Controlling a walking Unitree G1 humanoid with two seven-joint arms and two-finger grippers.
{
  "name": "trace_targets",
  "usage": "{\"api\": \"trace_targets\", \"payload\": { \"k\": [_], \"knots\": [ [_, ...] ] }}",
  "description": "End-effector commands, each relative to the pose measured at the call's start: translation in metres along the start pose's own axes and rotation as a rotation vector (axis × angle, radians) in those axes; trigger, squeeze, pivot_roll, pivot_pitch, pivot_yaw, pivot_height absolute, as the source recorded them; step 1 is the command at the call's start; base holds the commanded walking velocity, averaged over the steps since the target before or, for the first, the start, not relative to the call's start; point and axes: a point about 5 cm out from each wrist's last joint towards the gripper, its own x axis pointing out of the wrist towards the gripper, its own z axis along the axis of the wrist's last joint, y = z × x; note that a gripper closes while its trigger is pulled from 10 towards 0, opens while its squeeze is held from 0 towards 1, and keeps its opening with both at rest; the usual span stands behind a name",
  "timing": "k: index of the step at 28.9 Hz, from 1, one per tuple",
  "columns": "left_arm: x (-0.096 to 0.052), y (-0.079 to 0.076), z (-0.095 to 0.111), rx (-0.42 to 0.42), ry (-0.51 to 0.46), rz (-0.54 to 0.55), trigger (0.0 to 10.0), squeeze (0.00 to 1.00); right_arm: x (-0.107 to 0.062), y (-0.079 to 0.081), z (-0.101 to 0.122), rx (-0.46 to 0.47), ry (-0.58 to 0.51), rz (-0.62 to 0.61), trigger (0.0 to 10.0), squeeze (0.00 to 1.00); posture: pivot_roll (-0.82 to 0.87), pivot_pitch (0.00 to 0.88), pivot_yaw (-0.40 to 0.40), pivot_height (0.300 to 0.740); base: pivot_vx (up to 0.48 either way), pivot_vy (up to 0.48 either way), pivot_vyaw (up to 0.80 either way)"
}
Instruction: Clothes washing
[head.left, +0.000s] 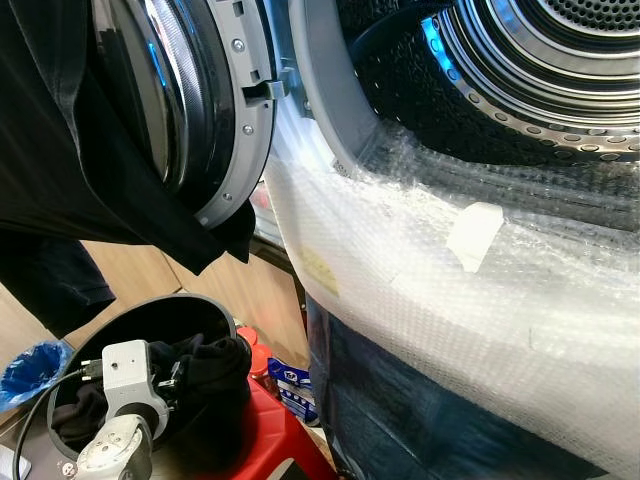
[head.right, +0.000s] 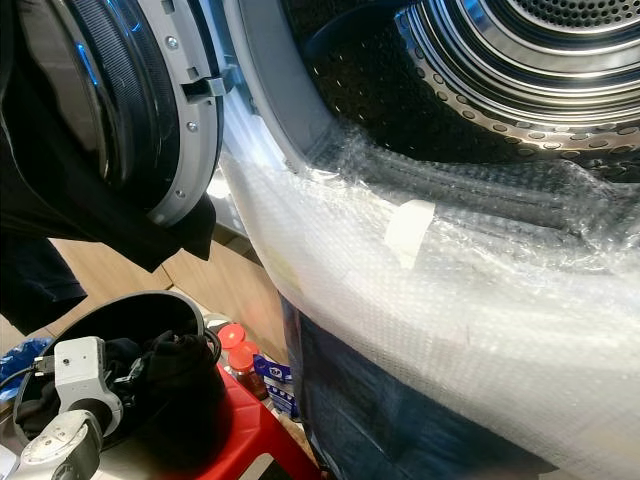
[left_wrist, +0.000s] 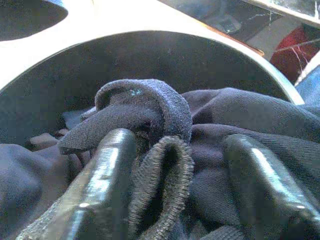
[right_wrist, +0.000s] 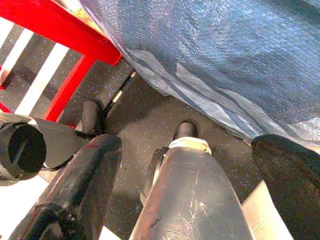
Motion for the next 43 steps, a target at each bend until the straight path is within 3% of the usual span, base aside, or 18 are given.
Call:
{"api": "trace_targets", "payload": {
  "k": [1, 14, 31, 36, 43],
  "knots": [
    [0.000, 0.004, -0.005, 0.011, 0.016, 0.008, 0.0, 0.00, -0.001, 0.004, -0.010, 0.006, 0.035, 0.012, 10.0, 0.00, 0.14, 0.053, 0.152, 0.740, 0.000, 0.000, 0.00],
    [-0.002, -0.007, -0.002, 0.052, -0.031, -0.063, 0.0, 0.00, -0.001, 0.003, -0.009, -0.005, 0.036, 0.016, 10.0, 0.00, 0.14, 0.054, 0.146, 0.740, 0.000, 0.000, 0.00],
    [-0.003, -0.007, -0.001, 0.120, -0.026, -0.072, 0.0, 0.00, -0.001, 0.003, -0.008, 0.000, 0.031, 0.015, 10.0, 0.00, 0.13, 0.046, 0.159, 0.740, 0.000, 0.000, 0.00],
    [-0.008, -0.006, 0.003, 0.089, -0.047, -0.067, 0.0, 0.00, -0.001, 0.004, -0.009, 0.000, 0.035, 0.018, 10.0, 0.00, 0.13, 0.049, 0.164, 0.740, 0.000, 0.000, 0.00],
    [-0.014, -0.017, 0.015, 0.083, -0.097, -0.149, 0.0, 0.00, -0.001, 0.006, -0.010, -0.002, 0.038, 0.024, 10.0, 0.00, 0.14, 0.054, 0.164, 0.740, 0.000, 0.000, 0.00]
  ]
}}
